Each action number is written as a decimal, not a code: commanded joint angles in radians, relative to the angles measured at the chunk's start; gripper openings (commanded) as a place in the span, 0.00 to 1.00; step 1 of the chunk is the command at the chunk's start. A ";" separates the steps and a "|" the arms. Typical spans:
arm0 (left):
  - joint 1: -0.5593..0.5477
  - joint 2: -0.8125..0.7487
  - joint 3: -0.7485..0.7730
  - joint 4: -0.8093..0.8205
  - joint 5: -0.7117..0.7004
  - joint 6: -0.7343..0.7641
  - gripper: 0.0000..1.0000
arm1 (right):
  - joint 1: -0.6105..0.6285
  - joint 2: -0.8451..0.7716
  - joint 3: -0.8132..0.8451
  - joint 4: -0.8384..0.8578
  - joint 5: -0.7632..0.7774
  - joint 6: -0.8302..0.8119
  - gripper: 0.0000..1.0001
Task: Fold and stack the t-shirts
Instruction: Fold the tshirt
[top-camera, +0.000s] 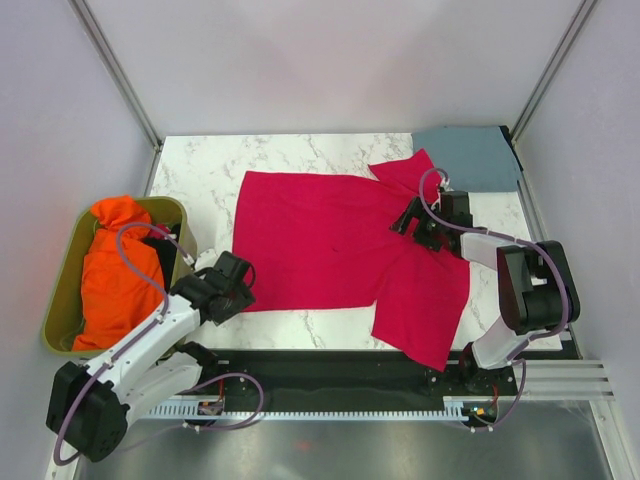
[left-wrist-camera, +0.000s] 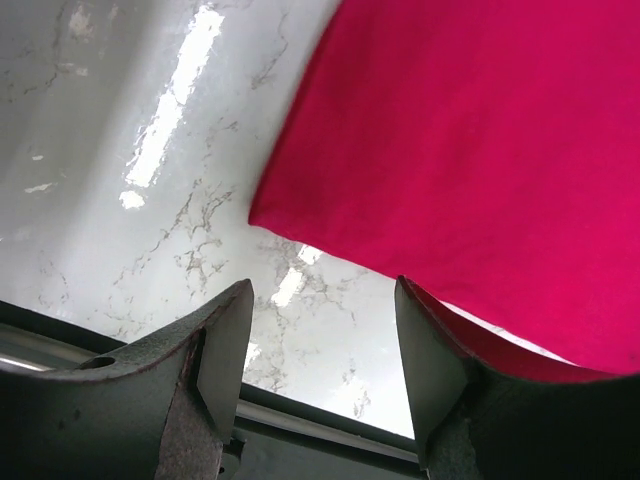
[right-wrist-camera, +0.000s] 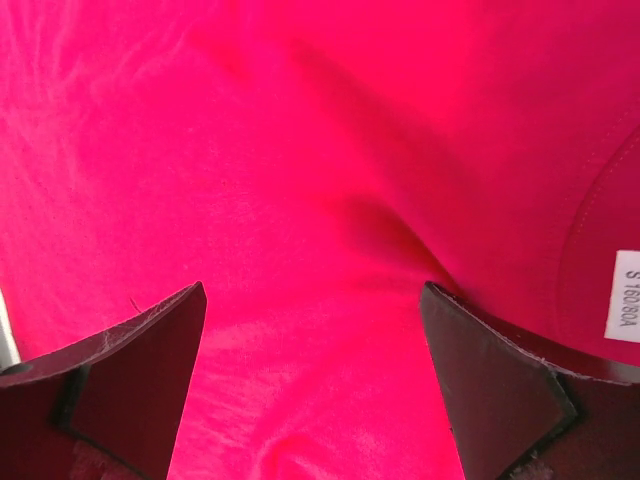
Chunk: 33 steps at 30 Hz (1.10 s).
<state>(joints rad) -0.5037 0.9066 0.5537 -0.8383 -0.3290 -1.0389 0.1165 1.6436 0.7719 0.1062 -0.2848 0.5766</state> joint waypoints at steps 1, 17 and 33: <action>-0.004 0.021 -0.021 -0.024 -0.062 -0.067 0.66 | -0.018 0.068 -0.039 -0.114 0.041 -0.023 0.98; -0.006 0.175 -0.040 0.067 -0.111 -0.101 0.57 | -0.025 -0.005 -0.057 -0.115 0.044 -0.046 0.98; -0.009 0.077 -0.028 0.119 -0.047 -0.033 0.50 | -0.026 0.001 -0.077 -0.088 0.030 -0.047 0.98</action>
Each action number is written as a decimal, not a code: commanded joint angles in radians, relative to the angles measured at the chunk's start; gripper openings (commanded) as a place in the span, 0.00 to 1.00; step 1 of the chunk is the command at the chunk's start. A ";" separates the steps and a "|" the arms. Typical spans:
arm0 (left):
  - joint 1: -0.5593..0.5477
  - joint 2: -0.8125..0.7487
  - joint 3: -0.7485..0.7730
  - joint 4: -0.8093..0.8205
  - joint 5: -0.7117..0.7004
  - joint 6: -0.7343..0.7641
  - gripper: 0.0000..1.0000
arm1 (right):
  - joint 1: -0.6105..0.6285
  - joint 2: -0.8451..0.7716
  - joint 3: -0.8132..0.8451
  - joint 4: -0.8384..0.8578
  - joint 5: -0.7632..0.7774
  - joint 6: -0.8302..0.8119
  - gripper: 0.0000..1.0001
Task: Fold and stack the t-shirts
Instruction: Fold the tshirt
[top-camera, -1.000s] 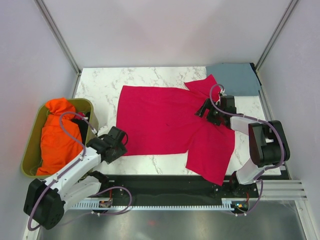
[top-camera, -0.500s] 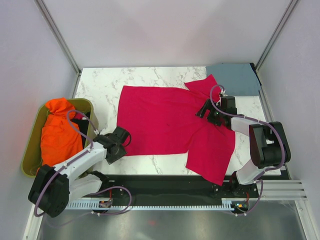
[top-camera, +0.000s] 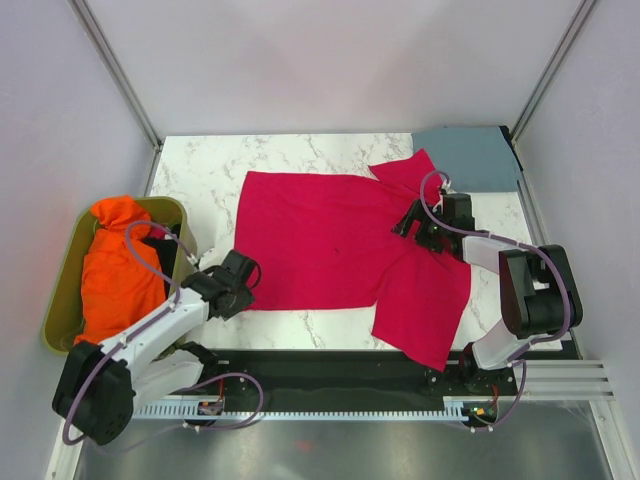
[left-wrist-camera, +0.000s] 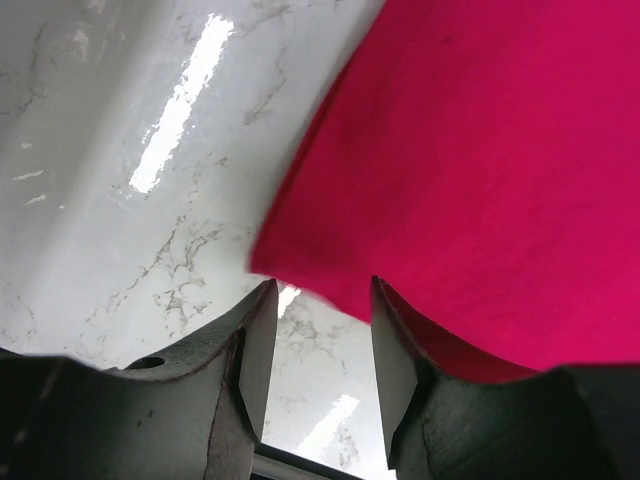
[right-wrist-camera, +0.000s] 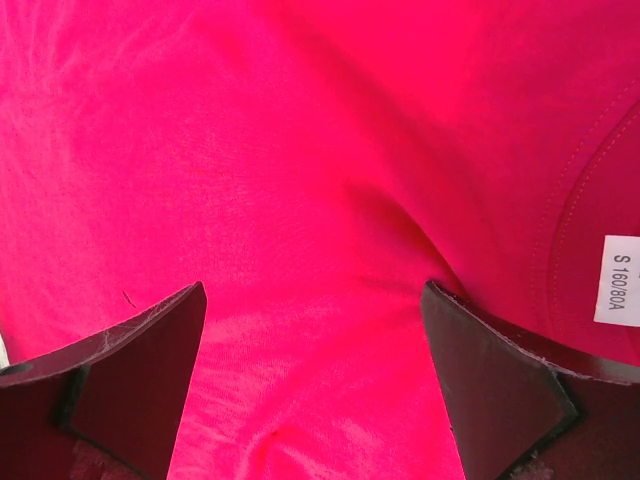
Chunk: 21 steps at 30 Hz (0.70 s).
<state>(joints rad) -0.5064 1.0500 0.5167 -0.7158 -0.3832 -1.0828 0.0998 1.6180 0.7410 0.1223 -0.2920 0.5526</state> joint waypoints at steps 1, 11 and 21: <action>-0.006 -0.085 0.011 -0.019 0.013 0.008 0.49 | -0.008 0.031 -0.045 -0.104 0.037 -0.023 0.98; -0.006 -0.119 -0.043 -0.056 0.015 -0.037 0.61 | -0.009 0.045 -0.040 -0.096 0.030 -0.019 0.98; -0.006 0.015 -0.063 0.059 -0.031 -0.043 0.61 | -0.008 0.016 -0.066 -0.086 0.028 -0.020 0.98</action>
<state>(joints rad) -0.5076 1.0359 0.4721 -0.7380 -0.3702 -1.0843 0.0978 1.6150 0.7319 0.1356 -0.2970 0.5529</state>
